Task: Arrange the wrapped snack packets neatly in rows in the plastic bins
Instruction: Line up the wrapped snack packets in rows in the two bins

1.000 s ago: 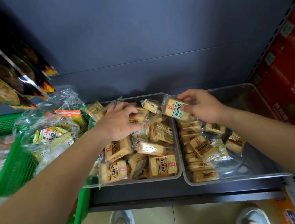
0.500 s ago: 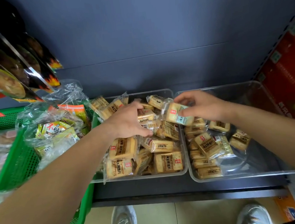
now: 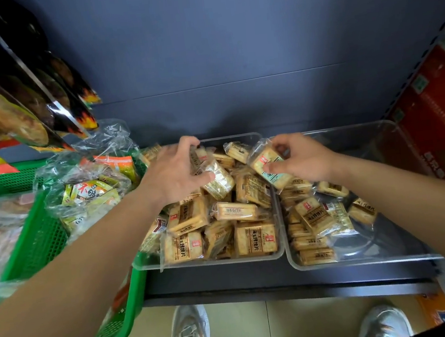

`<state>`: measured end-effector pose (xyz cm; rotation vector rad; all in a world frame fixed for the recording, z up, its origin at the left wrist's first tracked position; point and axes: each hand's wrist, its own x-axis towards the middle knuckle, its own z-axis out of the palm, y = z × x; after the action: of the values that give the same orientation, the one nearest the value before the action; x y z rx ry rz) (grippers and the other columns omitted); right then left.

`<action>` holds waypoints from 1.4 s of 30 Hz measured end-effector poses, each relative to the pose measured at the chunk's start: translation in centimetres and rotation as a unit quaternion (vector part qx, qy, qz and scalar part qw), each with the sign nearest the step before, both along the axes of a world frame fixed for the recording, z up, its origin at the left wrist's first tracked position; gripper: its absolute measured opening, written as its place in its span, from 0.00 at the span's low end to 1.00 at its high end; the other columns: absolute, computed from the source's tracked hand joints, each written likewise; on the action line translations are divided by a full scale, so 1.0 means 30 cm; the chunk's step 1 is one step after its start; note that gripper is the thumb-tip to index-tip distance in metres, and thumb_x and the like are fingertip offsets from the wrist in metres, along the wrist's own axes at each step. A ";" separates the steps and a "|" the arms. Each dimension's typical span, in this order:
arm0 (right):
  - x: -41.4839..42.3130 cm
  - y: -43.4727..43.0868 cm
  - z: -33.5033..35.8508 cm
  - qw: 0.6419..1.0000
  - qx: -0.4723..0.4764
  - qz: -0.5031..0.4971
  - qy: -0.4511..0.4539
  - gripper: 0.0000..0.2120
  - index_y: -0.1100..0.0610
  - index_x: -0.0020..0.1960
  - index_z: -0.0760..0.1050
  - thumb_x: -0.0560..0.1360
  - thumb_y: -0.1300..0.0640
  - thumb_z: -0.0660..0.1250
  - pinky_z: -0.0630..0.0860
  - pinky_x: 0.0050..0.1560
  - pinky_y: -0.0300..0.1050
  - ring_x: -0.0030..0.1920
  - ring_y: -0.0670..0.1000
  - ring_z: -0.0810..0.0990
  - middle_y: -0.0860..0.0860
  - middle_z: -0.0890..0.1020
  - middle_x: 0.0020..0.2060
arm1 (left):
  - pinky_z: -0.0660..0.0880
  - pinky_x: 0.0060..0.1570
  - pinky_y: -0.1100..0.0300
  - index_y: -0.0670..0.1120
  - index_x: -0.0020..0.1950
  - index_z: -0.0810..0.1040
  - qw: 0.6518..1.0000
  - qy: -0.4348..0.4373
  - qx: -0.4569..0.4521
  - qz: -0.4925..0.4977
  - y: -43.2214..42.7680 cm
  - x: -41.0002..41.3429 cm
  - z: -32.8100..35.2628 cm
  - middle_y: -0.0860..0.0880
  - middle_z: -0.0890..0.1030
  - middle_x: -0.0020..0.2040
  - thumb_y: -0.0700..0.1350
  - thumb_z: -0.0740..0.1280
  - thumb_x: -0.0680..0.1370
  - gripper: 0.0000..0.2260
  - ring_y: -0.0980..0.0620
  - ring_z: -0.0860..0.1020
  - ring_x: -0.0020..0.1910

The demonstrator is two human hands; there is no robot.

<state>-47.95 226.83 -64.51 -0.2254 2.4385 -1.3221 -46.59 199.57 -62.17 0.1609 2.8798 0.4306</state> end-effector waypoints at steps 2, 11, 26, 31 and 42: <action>0.004 -0.008 -0.005 1.000 0.004 0.007 0.002 0.12 0.51 0.55 0.79 0.74 0.59 0.76 0.72 0.35 0.27 0.38 0.37 0.82 0.43 0.84 0.43 | 0.61 0.72 0.44 0.58 0.70 0.67 0.999 0.023 -0.002 -0.033 0.009 0.003 0.007 0.51 0.69 0.75 0.57 0.73 0.75 0.26 0.46 0.65 0.74; 0.011 -0.038 -0.008 1.000 -0.002 0.003 -0.006 0.14 0.51 0.59 0.77 0.75 0.59 0.75 0.76 0.35 0.32 0.37 0.38 0.83 0.42 0.83 0.44 | 0.70 0.61 0.53 0.56 0.63 0.74 0.997 0.061 0.026 -0.036 0.024 0.009 0.052 0.59 0.77 0.56 0.48 0.78 0.72 0.23 0.53 0.71 0.62; 0.030 -0.053 0.016 1.000 0.028 0.004 0.004 0.13 0.49 0.58 0.76 0.76 0.59 0.74 0.75 0.41 0.34 0.46 0.41 0.82 0.42 0.82 0.46 | 0.75 0.62 0.50 0.50 0.57 0.78 0.981 -0.140 0.136 -0.009 -0.055 0.104 0.048 0.53 0.79 0.57 0.51 0.76 0.74 0.15 0.55 0.79 0.53; 0.026 -0.040 0.023 0.999 -0.008 0.030 -0.043 0.20 0.51 0.61 0.76 0.75 0.69 0.70 0.79 0.39 0.33 0.43 0.41 0.85 0.46 0.85 0.49 | 0.73 0.53 0.59 0.52 0.67 0.71 0.983 -0.125 0.135 -0.014 -0.042 0.104 0.051 0.56 0.77 0.58 0.48 0.81 0.69 0.30 0.58 0.78 0.52; -0.005 0.119 0.005 0.998 0.008 -0.069 -0.011 0.17 0.52 0.61 0.79 0.75 0.64 0.74 0.78 0.48 0.38 0.49 0.44 0.83 0.47 0.84 0.49 | 0.75 0.63 0.51 0.52 0.64 0.78 0.995 0.024 0.091 -0.040 0.032 0.075 0.076 0.56 0.78 0.60 0.50 0.72 0.77 0.15 0.55 0.76 0.59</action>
<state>-48.12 230.40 -64.37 -0.0380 2.4836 -1.3549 -44.32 200.53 -59.89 0.3194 2.8658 0.6833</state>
